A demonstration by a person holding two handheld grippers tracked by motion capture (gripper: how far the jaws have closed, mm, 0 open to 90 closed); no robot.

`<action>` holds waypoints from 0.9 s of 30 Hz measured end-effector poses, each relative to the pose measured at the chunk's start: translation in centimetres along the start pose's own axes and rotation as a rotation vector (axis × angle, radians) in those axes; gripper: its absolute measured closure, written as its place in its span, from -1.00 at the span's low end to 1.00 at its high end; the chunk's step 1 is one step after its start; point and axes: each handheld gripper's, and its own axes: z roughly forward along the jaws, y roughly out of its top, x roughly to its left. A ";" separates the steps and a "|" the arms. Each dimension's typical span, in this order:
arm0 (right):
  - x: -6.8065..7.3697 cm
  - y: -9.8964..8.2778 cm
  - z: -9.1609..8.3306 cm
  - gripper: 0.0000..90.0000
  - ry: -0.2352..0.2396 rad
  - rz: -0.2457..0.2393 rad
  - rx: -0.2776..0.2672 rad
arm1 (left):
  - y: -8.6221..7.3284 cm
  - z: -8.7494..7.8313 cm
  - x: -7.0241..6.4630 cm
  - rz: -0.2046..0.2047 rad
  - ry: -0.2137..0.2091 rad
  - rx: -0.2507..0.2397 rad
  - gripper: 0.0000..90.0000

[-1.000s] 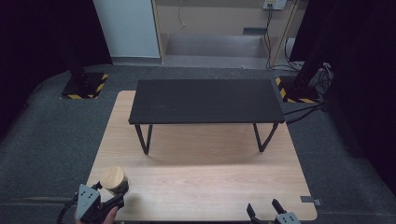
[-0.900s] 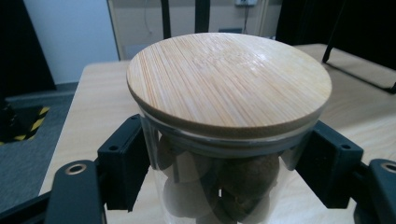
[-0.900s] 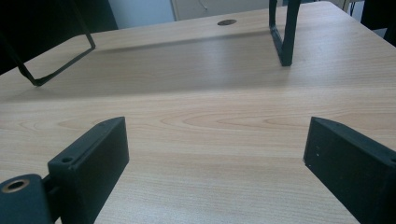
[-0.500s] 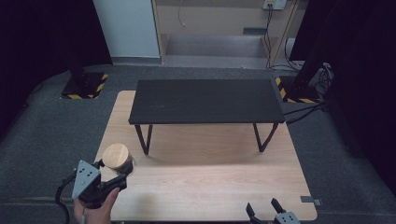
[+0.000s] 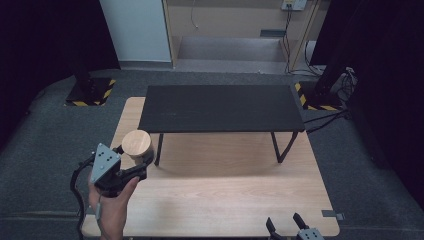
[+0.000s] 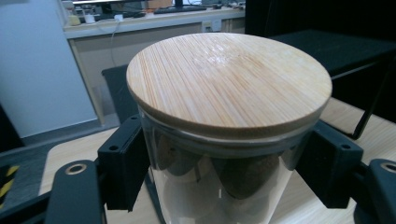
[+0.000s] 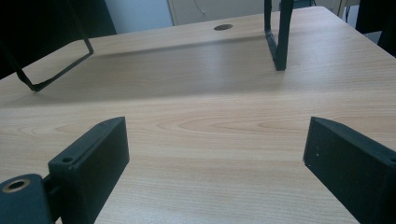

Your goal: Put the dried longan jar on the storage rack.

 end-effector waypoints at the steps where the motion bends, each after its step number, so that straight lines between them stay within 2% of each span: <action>1: 0.0 0.0 0.0 -0.84 -0.001 0.000 0.000 | 0.3 0.3 0.1 -0.003 -0.001 -0.002 -0.46; 3: -0.1 0.0 -0.1 -0.84 -0.003 0.001 -0.001 | 0.8 0.8 0.3 -0.007 -0.001 -0.008 -0.46; 6: -0.2 0.0 -0.1 -0.84 -0.007 0.003 -0.002 | 1.6 1.6 0.4 0.007 0.005 -0.014 -0.46; 15: -0.6 0.0 -0.3 -0.84 -0.019 0.008 -0.007 | 3.1 4.8 1.1 0.000 0.013 -0.010 -0.46; 20: -0.8 0.0 -0.4 -0.84 -0.027 0.010 -0.007 | 3.6 6.7 1.5 0.000 0.023 -0.005 -0.46; 27: -1.1 -0.1 -0.5 -0.84 -0.040 0.015 -0.010 | 3.7 8.6 2.3 -0.014 0.033 0.007 -0.46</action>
